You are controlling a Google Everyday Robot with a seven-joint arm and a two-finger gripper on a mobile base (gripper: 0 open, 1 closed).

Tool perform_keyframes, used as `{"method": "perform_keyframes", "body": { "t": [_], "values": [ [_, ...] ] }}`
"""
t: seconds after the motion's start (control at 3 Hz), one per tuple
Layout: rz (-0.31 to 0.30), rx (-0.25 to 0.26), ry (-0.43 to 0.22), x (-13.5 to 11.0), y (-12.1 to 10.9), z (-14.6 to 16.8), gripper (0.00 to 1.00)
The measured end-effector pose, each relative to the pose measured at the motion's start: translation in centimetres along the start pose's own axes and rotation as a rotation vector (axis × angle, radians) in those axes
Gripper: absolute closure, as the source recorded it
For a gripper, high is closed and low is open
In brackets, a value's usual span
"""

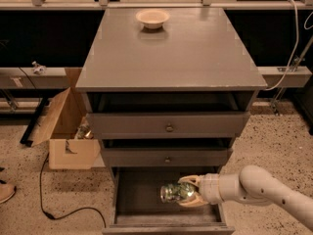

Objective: Pick green can from bottom drawer and place on counter

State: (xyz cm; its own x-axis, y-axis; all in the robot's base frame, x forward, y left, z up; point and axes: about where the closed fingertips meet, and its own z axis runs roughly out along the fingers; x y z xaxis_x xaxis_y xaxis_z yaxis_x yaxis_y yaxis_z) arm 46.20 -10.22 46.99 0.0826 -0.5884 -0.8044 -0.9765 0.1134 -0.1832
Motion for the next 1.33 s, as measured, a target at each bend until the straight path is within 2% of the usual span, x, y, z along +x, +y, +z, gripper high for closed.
{"method": "perform_keyframes", "body": {
  "t": [0.33, 0.67, 1.0, 1.33],
  "values": [
    [-0.003, 0.059, -0.005, -3.3, -0.1, -4.1, 1.0],
    [-0.042, 0.209, 0.028, -9.0, -3.3, -13.6, 1.0],
    [-0.081, 0.345, 0.085, -14.8, -8.1, -22.0, 1.0],
    [-0.081, 0.345, 0.085, -14.8, -8.1, -22.0, 1.0]
  ]
}}
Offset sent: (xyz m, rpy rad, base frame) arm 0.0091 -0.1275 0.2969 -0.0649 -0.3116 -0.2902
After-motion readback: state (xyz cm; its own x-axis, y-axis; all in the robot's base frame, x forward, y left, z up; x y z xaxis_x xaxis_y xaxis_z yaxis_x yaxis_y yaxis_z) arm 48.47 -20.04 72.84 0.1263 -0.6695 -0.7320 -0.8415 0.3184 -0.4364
